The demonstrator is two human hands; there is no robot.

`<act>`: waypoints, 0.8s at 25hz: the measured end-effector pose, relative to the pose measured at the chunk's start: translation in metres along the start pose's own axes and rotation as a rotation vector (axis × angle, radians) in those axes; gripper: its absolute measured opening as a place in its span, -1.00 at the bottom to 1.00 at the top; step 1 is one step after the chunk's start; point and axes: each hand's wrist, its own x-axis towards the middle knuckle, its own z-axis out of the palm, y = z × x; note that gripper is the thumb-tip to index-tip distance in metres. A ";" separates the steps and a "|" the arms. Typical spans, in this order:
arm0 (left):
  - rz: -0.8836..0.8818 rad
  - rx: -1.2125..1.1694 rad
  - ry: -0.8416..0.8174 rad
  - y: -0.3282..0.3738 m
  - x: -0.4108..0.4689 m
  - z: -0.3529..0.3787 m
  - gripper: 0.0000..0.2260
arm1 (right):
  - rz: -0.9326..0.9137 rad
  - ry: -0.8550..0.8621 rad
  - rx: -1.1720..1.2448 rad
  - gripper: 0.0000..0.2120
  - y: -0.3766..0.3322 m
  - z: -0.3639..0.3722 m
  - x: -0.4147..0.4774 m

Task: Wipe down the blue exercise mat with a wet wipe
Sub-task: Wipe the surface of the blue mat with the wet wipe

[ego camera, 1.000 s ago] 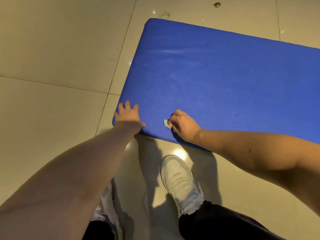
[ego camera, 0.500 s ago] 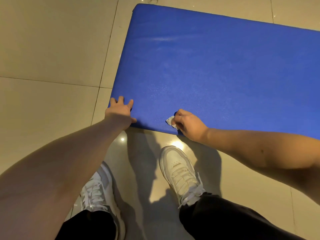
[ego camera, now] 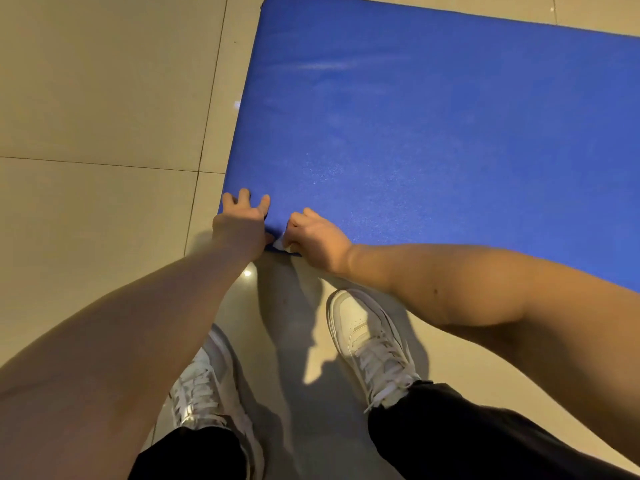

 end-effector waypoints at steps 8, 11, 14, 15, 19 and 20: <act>-0.003 -0.043 0.005 0.000 -0.001 -0.002 -0.30 | 0.030 -0.165 -0.158 -0.85 0.086 -0.047 -0.074; -0.005 -0.037 0.004 0.000 -0.002 -0.002 -0.28 | 0.052 -0.119 -0.166 -0.84 0.090 -0.047 -0.086; 0.000 -0.051 -0.015 0.000 0.000 -0.007 -0.27 | 0.069 -0.083 -0.128 -0.88 0.067 -0.039 -0.072; 0.004 -0.059 -0.018 -0.001 0.002 -0.009 -0.26 | 0.044 -0.080 -0.130 -0.88 0.058 -0.031 -0.062; -0.095 -0.064 -0.052 0.000 0.004 -0.012 -0.14 | -0.037 0.067 -0.134 -0.95 0.015 0.001 -0.007; -0.129 -0.102 -0.077 0.001 0.006 -0.011 -0.10 | -0.040 0.116 -0.127 -0.94 0.007 0.006 0.005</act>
